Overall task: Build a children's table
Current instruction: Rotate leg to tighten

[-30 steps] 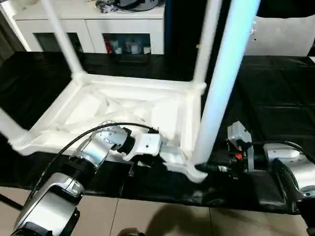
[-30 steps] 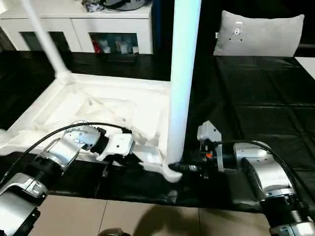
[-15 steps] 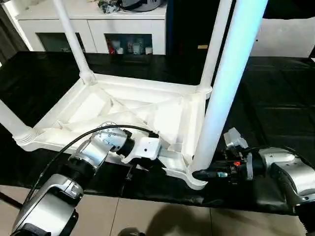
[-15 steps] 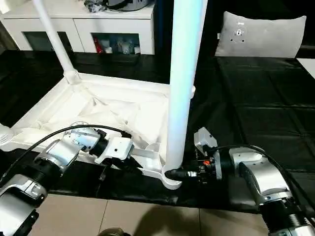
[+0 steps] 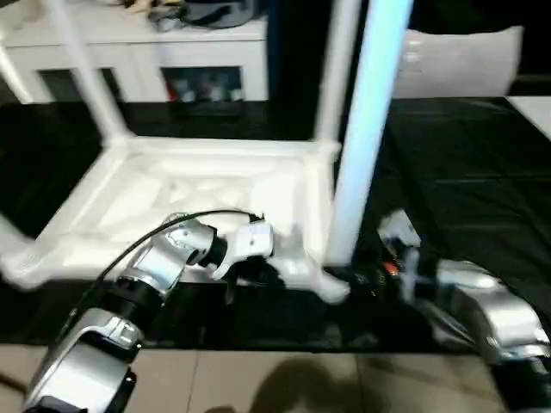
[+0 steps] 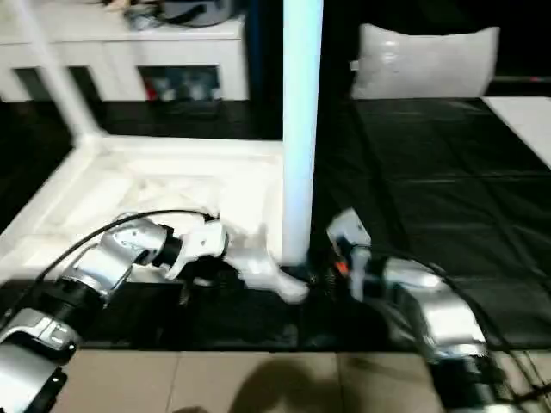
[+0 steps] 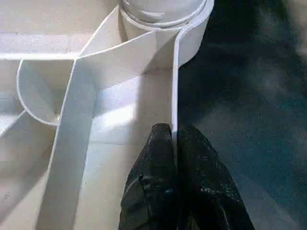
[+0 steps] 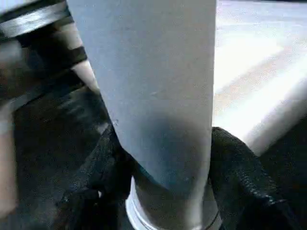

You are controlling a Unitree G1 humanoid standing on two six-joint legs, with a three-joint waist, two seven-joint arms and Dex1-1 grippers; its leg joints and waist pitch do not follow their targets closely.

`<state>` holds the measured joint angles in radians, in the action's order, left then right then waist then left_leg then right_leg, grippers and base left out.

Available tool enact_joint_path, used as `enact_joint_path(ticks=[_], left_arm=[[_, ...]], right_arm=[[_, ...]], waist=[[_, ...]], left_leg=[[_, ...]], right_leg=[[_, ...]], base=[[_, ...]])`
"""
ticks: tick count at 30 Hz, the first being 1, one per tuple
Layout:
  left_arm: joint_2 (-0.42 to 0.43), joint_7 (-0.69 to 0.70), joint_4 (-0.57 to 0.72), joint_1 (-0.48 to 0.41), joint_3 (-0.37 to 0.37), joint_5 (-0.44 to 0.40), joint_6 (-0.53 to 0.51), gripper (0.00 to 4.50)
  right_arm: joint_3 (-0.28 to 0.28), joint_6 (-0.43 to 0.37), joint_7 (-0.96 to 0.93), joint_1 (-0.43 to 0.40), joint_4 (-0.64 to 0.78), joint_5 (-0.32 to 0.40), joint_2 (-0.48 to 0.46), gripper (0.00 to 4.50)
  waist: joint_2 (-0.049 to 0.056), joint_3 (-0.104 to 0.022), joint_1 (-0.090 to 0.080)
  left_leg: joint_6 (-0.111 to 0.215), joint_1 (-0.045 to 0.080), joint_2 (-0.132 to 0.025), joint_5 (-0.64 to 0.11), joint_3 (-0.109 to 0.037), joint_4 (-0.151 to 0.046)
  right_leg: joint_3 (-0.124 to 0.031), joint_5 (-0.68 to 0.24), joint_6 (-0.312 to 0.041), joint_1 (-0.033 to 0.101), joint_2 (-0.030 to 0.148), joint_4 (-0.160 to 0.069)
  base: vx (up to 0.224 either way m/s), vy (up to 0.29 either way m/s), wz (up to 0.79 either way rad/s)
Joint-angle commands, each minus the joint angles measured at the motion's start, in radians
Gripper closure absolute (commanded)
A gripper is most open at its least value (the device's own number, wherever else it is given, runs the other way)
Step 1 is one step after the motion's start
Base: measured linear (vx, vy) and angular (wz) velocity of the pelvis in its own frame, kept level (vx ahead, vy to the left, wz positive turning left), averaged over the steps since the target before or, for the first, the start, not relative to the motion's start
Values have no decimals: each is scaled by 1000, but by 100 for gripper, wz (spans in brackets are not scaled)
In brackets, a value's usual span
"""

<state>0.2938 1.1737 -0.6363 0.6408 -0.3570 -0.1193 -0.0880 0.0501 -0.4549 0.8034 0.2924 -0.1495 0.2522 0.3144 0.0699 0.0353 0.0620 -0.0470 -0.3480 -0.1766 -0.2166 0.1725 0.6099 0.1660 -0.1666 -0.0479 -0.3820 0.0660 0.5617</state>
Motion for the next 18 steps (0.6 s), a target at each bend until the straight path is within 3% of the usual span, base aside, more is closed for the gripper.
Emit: enact_joint_path(ticks=[1, 3, 4, 6, 9, 10, 13, 15, 18], left_arm=[[-98, -55, 28, 2, -44, 6, -39, 450], [-134, -132, 19, 10, -42, -20, -70, 450], [-145, -153, 17, 12, -41, -25, -78, 450], [-184, -235, 12, 18, -30, -38, -107, 450], [-210, -287, 12, 21, -28, -54, -120, 450], [-214, -291, 17, 19, -29, -58, -124, 450], [-208, -297, 22, 18, -30, -66, -124, 450], [-196, -300, 20, 18, -28, -70, -116, 450], [-181, -303, 17, 16, -28, -75, -102, 450]], right_arm=[[-26, -23, -227, 65, -68, -43, -79, 246], [-37, 10, -345, 92, -117, -82, -121, 246], [-37, 22, -375, 98, -131, -95, -131, 246], [-55, 40, -447, 113, -157, -102, -175, 246], [-58, 66, -463, 119, -162, -110, -203, 246], [-47, 79, -458, 118, -162, -127, -199, 193], [-39, 107, -447, 112, -165, -135, -190, 181], [-51, 105, -432, 106, -158, -113, -187, 146], [-55, 119, -407, 97, -148, -104, -175, 133]], waist=[[-10, -52, -15], [-12, -52, -35], [-15, -53, -39], [-20, -55, -42], [-21, -58, -36], [-21, -59, -32], [-22, -60, -24], [-21, -66, -12], [-21, -67, 0]], left_leg=[[32, 8, -57, -237, -39, -72], [35, 1, -63, -243, -44, -77], [41, 5, -54, -242, -38, -72], [57, -3, -48, -200, -33, -70], [82, -6, -53, -149, -32, -71], [91, -9, -54, -134, -32, -71], [99, -8, -55, -112, -30, -71], [106, -7, -59, -77, -30, -70], [124, -10, -63, -44, -30, -69]], right_leg=[[-38, -521, 37, 51, 106, -119], [-39, -459, 16, 54, 108, -112], [-42, -459, 10, 52, 111, -114], [-50, -443, -12, 53, 116, -107], [-57, -390, -28, 55, 114, -97], [-60, -365, -33, 57, 115, -92], [-63, -354, -38, 57, 117, -88], [-69, -300, -54, 57, 117, -78], [-72, -226, -75, 58, 118, -65]], base=[[0, 0, 0], [0, 0, 0], [0, 0, 0], [0, 0, 0], [0, 0, 0], [0, 0, 0], [0, 0, 0], [0, 0, 0], [0, 0, 0]])
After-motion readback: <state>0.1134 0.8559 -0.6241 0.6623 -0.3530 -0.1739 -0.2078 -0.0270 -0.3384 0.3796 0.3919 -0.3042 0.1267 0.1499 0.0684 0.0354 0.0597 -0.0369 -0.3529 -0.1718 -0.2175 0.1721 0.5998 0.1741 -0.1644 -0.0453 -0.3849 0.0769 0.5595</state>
